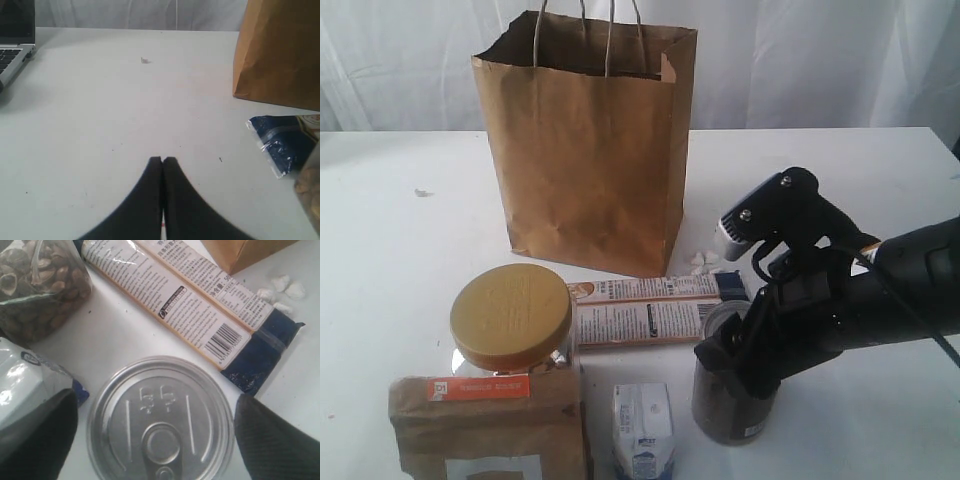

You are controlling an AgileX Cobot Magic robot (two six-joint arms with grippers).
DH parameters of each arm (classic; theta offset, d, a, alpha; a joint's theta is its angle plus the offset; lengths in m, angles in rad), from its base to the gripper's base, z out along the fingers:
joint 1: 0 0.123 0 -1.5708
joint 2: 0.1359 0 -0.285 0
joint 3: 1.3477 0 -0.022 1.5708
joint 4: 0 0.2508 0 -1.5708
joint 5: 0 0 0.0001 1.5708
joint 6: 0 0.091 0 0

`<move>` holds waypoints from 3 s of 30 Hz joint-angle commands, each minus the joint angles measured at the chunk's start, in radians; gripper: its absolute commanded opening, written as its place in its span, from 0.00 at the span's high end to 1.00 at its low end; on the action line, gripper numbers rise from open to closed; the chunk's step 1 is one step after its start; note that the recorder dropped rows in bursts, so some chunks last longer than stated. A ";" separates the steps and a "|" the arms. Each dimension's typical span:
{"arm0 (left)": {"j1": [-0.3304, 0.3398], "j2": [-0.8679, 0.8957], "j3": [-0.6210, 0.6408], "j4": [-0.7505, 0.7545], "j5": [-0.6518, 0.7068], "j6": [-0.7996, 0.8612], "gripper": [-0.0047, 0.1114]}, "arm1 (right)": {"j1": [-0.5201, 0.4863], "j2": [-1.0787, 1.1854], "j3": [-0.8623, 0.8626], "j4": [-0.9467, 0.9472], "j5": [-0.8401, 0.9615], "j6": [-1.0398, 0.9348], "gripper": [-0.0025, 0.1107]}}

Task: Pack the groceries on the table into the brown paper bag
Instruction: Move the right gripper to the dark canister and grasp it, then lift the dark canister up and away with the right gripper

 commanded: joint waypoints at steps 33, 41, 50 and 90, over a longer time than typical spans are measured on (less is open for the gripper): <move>-0.001 -0.005 0.002 -0.006 0.001 -0.001 0.96 | 0.001 0.001 -0.045 0.009 -0.004 0.000 0.24; -0.001 -0.005 0.002 -0.006 0.001 -0.001 0.96 | 0.001 0.001 -0.045 0.009 0.044 0.000 0.11; -0.001 -0.005 0.002 -0.006 0.001 -0.001 0.96 | 0.001 0.042 -0.043 -0.031 0.034 -0.001 0.11; -0.001 -0.005 0.002 -0.006 0.001 -0.001 0.96 | 0.001 -0.226 -0.399 -0.034 0.407 0.470 0.81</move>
